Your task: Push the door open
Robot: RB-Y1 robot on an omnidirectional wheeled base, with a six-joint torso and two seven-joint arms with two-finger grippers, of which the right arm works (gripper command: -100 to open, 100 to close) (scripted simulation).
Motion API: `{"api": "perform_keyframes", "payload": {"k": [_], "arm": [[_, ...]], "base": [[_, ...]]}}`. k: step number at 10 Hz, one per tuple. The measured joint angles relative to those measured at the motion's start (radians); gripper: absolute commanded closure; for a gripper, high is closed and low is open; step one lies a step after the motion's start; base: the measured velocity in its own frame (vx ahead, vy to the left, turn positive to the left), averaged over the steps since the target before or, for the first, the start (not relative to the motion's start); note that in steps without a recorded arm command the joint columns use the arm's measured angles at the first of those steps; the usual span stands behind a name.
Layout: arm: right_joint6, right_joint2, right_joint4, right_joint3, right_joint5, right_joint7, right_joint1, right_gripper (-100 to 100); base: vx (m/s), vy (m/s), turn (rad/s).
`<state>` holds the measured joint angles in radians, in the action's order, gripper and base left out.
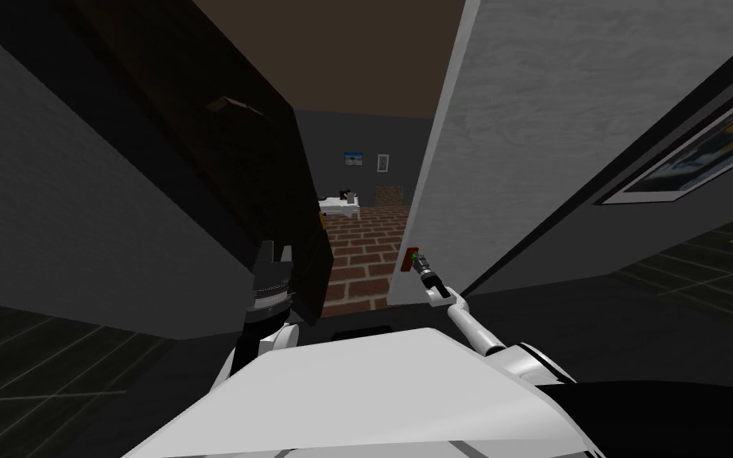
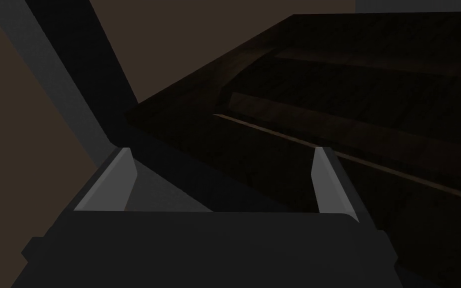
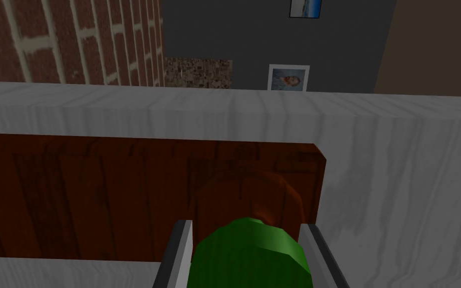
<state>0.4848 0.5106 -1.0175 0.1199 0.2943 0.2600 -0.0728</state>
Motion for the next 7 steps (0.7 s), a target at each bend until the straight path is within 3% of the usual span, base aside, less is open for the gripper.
{"api": "perform_keyframes", "payload": {"k": [2, 4, 6, 7], "arm": [[0.012, -0.019, 0.038, -0.018, -0.003, -0.019, -0.027, 100], [-0.013, -0.046, 0.030, -0.051, -0.003, -0.053, -0.034, 100], [-0.002, -0.050, 0.062, -0.068, -0.002, -0.062, -0.055, 100], [-0.002, -0.063, 0.079, -0.081, -0.003, -0.074, -0.070, 100]], "base": [[0.185, 0.022, -0.068], [0.188, 0.033, -0.063], [0.146, 0.037, -0.050], [0.139, 0.054, -0.065]]}}
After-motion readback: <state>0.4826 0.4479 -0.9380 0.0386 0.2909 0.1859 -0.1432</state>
